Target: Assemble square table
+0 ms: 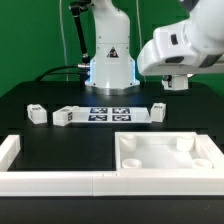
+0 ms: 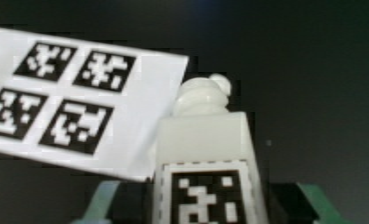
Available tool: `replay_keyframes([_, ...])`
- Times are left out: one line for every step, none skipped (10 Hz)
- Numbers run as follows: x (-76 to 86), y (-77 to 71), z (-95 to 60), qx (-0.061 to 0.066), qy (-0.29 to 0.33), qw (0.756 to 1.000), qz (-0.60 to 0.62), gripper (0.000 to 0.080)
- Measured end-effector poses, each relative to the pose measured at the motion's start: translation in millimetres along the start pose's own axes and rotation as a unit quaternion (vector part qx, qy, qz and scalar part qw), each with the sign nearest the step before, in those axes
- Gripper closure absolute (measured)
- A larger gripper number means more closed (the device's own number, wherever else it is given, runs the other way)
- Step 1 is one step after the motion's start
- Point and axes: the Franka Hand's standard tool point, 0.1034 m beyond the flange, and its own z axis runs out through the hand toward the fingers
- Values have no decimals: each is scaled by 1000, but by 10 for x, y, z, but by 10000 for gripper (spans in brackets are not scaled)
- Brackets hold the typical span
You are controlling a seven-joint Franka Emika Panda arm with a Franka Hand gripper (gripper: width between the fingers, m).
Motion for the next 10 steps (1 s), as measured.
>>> replay_keyframes([112, 131, -181, 3, 35, 999, -24, 511])
replay_keyframes([249, 334, -464, 5, 85, 996, -33, 511])
replay_keyframes([301, 494, -681, 6, 121, 992, -40, 511])
replay_keyframes([343, 619, -854, 6, 144, 988, -46, 511])
replay_keyframes([442, 622, -909, 3, 198, 979, -43, 511])
replay_keyframes([406, 621, -858, 0, 238, 970, -42, 511])
replay_keyframes([419, 630, -870, -2, 266, 963, -41, 511])
replay_keyframes([457, 641, -900, -4, 310, 950, -38, 511])
replay_keyframes([464, 644, -897, -4, 344, 938, -36, 511])
replay_keyframes([526, 656, -944, -11, 381, 924, -37, 511])
